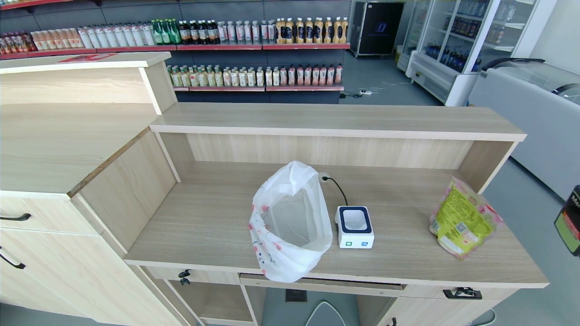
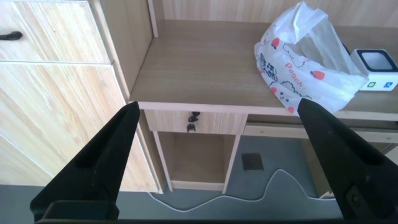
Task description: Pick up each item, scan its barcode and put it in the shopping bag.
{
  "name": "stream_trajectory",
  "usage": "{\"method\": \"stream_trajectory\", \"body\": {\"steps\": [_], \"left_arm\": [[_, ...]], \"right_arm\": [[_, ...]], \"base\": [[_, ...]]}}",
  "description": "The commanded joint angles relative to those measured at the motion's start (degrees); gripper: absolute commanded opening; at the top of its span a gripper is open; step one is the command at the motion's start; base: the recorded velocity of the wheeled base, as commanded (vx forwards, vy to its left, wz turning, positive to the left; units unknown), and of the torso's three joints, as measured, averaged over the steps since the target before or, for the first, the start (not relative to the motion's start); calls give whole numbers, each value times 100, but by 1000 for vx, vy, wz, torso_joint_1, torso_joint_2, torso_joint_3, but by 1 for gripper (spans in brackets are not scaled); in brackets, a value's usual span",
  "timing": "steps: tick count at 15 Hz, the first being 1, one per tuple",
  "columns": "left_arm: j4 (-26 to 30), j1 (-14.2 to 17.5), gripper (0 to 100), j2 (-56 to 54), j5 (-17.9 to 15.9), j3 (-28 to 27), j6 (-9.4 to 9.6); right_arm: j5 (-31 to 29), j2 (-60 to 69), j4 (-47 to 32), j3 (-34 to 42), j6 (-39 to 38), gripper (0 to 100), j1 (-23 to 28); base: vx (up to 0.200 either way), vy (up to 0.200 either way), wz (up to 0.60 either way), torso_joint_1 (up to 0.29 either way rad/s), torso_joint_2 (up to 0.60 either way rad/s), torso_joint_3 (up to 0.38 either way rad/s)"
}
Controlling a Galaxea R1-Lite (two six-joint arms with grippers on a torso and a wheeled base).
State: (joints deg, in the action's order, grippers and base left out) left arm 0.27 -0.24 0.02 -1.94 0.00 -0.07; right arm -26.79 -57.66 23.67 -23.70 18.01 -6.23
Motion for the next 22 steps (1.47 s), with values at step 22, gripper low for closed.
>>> {"method": "stream_trajectory", "body": {"steps": [22], "left_arm": [[0, -2, 100, 6, 0, 0, -1]], "right_arm": [[6037, -3568, 805, -882, -2776, 0, 2284]], "base": [[0, 0, 191, 1, 1, 0]]}}
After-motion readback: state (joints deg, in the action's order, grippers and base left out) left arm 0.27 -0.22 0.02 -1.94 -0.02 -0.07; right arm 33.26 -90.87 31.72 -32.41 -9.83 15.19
